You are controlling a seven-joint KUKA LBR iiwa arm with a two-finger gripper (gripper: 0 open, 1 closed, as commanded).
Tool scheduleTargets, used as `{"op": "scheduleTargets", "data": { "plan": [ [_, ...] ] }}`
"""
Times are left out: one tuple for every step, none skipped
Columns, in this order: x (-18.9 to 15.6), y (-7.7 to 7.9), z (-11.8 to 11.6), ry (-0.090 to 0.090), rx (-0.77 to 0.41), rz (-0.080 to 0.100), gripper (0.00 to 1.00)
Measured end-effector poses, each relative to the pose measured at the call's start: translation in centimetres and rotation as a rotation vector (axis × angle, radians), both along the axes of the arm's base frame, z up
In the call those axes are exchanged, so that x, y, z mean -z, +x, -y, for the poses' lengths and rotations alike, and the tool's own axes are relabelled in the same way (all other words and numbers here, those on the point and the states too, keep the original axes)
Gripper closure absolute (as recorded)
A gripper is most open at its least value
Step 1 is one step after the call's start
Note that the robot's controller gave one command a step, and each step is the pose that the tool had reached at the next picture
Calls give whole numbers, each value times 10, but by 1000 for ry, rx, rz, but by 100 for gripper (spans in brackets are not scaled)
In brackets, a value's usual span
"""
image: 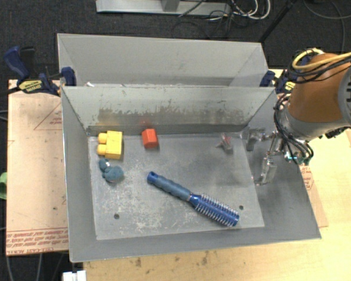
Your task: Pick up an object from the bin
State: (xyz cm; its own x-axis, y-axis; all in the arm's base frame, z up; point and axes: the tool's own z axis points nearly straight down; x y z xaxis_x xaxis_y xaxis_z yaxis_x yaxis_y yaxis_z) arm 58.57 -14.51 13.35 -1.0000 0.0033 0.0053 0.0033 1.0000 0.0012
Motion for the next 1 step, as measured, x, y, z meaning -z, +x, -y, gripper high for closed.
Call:
{"op": "scheduleTargets", "data": {
  "plan": [
    [8, -68, -91, 4, -194, 2, 0]
  ]
}}
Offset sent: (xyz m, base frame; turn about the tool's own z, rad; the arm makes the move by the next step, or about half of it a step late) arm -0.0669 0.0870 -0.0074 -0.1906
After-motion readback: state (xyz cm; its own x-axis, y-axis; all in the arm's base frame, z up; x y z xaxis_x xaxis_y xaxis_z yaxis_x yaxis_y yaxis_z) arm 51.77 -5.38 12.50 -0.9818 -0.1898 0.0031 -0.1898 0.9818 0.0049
